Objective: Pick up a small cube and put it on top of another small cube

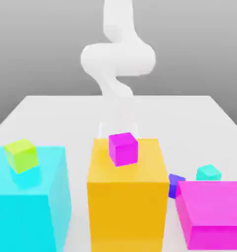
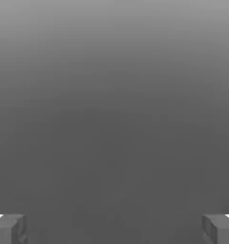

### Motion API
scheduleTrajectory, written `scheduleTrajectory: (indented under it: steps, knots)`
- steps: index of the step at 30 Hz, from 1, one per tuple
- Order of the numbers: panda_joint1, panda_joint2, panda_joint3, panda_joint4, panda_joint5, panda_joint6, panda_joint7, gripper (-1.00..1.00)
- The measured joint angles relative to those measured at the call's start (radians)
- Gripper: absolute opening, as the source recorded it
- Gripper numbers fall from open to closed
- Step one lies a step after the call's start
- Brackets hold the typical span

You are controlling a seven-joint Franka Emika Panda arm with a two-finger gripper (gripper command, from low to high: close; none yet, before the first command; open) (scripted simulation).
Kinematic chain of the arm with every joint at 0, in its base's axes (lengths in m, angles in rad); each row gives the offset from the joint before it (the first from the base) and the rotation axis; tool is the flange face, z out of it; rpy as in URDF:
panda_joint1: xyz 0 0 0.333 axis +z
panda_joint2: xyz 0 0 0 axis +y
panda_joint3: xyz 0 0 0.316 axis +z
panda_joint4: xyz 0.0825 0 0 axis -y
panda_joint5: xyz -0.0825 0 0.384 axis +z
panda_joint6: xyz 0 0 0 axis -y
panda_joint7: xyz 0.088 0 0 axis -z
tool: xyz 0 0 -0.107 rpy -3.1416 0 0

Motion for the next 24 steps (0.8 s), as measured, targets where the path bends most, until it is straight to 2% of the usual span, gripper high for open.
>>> scheduleTrajectory:
  steps: [9, 16, 20, 24]
  knots:
    - [0.117, 0.333, 0.23, -0.198, 0.04, 0.216, 0.167, 0.0]
    - [0.204, 0.588, 0.406, -0.347, 0.003, 0.378, 0.34, 0.0]
    - [0.288, 0.744, 0.455, -0.426, -0.09, 0.471, 0.485, 0.0]
    - [0.398, 0.897, 0.313, -0.413, -0.3, 0.573, 0.655, 0.0]
